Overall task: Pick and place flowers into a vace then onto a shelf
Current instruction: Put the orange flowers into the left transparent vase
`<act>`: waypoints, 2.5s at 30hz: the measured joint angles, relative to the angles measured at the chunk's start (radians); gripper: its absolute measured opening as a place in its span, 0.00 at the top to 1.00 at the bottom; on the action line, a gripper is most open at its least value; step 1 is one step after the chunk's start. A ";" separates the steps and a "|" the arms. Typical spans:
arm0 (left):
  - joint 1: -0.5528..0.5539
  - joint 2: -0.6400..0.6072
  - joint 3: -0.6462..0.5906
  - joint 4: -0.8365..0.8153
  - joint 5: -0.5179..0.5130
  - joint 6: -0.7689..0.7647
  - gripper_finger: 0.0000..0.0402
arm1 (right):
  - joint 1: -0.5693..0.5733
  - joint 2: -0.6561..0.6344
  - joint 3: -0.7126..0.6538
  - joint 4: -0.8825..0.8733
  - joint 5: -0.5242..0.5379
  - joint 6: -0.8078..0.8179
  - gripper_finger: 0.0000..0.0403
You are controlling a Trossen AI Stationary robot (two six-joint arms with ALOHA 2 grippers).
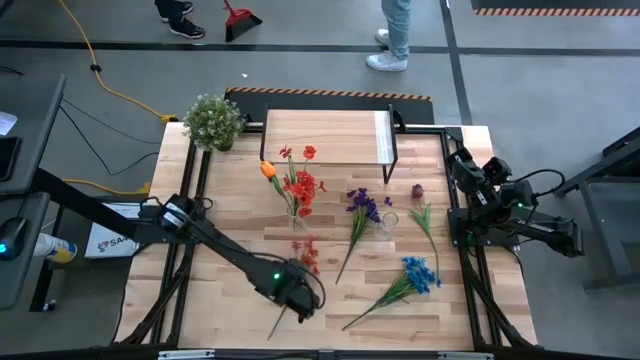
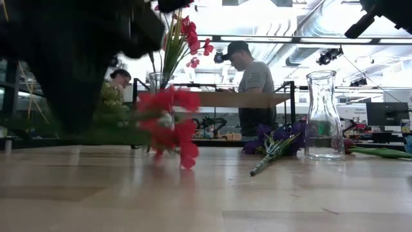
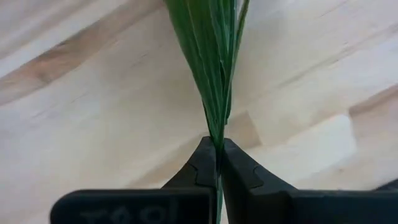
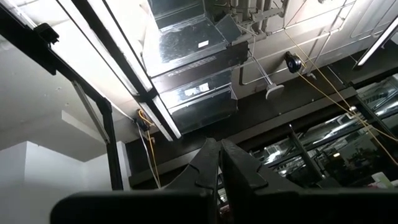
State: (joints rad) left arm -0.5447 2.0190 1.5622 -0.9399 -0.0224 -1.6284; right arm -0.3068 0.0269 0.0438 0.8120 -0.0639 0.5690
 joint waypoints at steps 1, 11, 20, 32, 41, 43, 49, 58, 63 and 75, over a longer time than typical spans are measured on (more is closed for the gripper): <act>-0.011 0.000 0.025 -0.038 -0.008 -0.016 0.91 | 0.000 0.000 0.000 0.000 0.000 0.000 0.97; -0.163 -0.004 0.263 -0.217 -0.308 -0.274 0.91 | 0.000 0.000 0.000 -0.004 0.000 0.000 0.97; -0.251 -0.004 0.410 -0.361 -0.723 -0.419 0.91 | 0.000 0.000 0.000 -0.004 -0.002 0.000 0.97; -0.263 -0.006 0.513 -0.404 -1.206 -0.196 0.91 | 0.000 0.000 0.000 -0.005 -0.005 0.003 0.97; -0.261 -0.027 0.520 -0.483 -1.503 0.012 0.91 | 0.000 0.000 0.000 -0.007 -0.005 0.011 0.97; -0.261 -0.035 0.520 -0.519 -1.529 0.012 0.91 | 0.000 0.000 0.000 -0.006 -0.005 0.011 0.97; -0.260 -0.040 0.520 -0.633 -1.551 -0.001 0.91 | 0.000 0.000 0.000 -0.007 -0.018 0.011 0.97; -0.218 -0.058 0.521 -0.631 -1.552 0.129 0.91 | 0.000 0.000 0.000 -0.007 -0.013 0.009 0.97; -0.172 -0.082 0.521 -0.631 -1.551 0.189 0.91 | 0.000 0.000 0.000 -0.004 -0.012 0.008 0.97; -0.164 -0.235 0.520 -0.631 -1.550 0.399 0.91 | 0.000 0.000 0.000 0.001 0.010 0.007 0.97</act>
State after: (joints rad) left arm -0.7084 1.7838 2.0823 -1.5713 -1.5723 -1.2291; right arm -0.3069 0.0269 0.0437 0.8132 -0.0544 0.5762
